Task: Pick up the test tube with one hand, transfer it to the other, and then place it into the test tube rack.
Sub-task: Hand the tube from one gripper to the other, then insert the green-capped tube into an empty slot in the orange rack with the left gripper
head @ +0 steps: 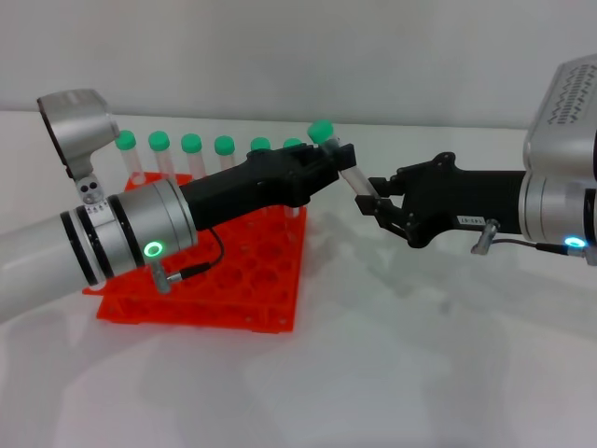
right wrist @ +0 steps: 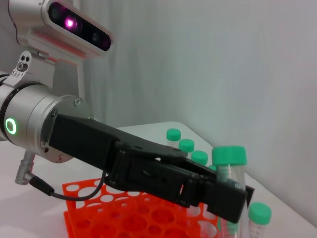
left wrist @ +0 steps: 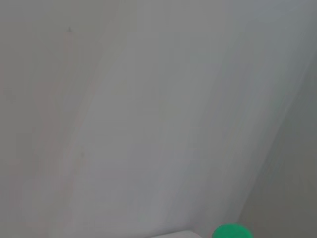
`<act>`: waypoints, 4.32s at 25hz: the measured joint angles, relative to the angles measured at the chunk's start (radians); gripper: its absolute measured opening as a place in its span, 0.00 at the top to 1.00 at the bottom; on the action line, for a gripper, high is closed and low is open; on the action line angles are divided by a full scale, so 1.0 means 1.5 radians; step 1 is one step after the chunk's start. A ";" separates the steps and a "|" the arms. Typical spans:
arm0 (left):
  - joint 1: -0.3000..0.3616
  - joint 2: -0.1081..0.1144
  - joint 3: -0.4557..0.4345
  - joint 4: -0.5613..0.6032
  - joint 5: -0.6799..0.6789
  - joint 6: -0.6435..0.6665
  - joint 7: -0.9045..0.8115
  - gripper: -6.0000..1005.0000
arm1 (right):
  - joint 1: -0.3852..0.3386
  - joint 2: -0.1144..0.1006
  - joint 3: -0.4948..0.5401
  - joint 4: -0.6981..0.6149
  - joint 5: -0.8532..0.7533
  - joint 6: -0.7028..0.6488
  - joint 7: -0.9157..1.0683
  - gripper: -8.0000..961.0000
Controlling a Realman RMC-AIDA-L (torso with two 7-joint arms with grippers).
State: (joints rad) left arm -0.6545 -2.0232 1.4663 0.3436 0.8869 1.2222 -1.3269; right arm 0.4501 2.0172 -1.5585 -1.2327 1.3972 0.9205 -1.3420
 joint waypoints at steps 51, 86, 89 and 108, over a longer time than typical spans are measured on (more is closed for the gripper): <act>0.340 -0.039 -0.025 0.202 -0.162 -0.011 0.356 0.78 | -0.005 -0.005 0.220 0.194 -0.006 -0.009 -0.006 0.09; 0.201 -0.037 -0.021 0.069 -0.132 -0.118 0.285 0.78 | 0.046 -0.001 0.219 0.237 -0.001 -0.015 -0.004 0.09; 0.197 -0.037 -0.021 0.069 -0.132 -0.120 0.284 0.78 | 0.046 -0.001 0.219 0.237 -0.001 -0.016 -0.004 0.09; 0.191 -0.039 -0.020 0.062 -0.134 -0.133 0.281 0.78 | 0.052 -0.005 0.219 0.237 -0.004 -0.026 -0.005 0.09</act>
State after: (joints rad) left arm -0.3685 -2.0816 1.4358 0.4359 0.6862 1.0228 -0.9051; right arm 0.5282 2.0093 -1.2303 -0.8774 1.3911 0.8814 -1.3498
